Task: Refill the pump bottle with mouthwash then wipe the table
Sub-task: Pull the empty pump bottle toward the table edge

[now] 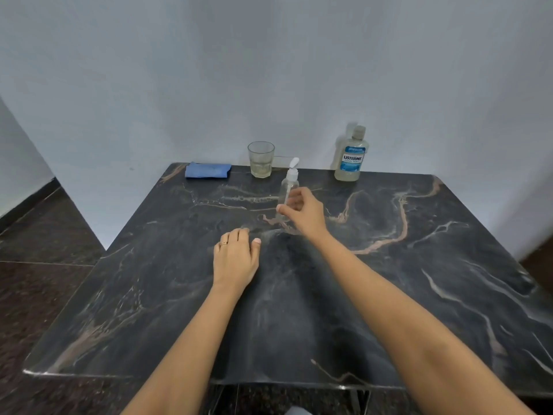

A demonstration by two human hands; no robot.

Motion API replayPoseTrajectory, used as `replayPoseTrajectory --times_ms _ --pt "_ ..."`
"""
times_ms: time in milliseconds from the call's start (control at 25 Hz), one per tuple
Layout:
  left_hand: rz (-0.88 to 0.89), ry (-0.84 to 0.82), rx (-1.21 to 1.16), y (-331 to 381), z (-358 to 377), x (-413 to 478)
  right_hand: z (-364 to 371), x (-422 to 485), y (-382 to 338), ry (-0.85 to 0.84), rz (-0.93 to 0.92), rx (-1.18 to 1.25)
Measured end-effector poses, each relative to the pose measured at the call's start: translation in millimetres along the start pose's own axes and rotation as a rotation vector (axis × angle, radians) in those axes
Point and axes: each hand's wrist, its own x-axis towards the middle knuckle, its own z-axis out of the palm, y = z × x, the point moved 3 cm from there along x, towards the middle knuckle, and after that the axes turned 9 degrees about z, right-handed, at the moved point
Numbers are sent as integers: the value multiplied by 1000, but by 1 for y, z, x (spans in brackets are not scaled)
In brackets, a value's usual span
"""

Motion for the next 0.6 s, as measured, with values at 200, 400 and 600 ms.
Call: replayPoseTrajectory --times_ms 200,400,600 --pt "37 -47 12 1 4 -25 11 -28 8 -16 1 -12" --pt "-24 -62 -46 -9 12 -36 18 -37 24 -15 31 -16" --pt "-8 -59 -55 -8 16 -34 25 -39 31 -36 18 15"
